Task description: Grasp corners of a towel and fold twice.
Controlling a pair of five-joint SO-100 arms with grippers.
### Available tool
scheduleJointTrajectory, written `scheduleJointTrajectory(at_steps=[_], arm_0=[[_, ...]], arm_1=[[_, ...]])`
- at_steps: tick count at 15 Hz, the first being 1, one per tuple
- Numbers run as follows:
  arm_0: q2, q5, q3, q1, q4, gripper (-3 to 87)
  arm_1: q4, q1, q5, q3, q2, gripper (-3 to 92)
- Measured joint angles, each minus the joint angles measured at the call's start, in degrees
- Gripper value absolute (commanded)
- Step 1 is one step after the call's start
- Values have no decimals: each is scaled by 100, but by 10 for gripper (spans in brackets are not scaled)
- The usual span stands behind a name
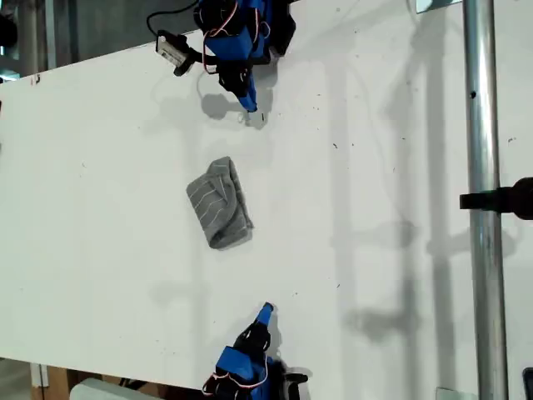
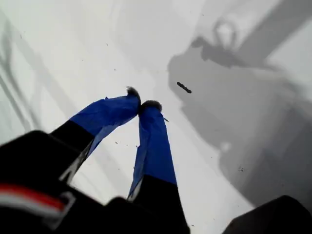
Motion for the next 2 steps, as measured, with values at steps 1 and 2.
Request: scheduleJointTrajectory(at_steps=[1,2], arm_0=[[0,0,0,0,0,18],[0,0,0,0,0,18]], arm_1=[[0,0,0,0,0,51],[0,0,0,0,0,51]])
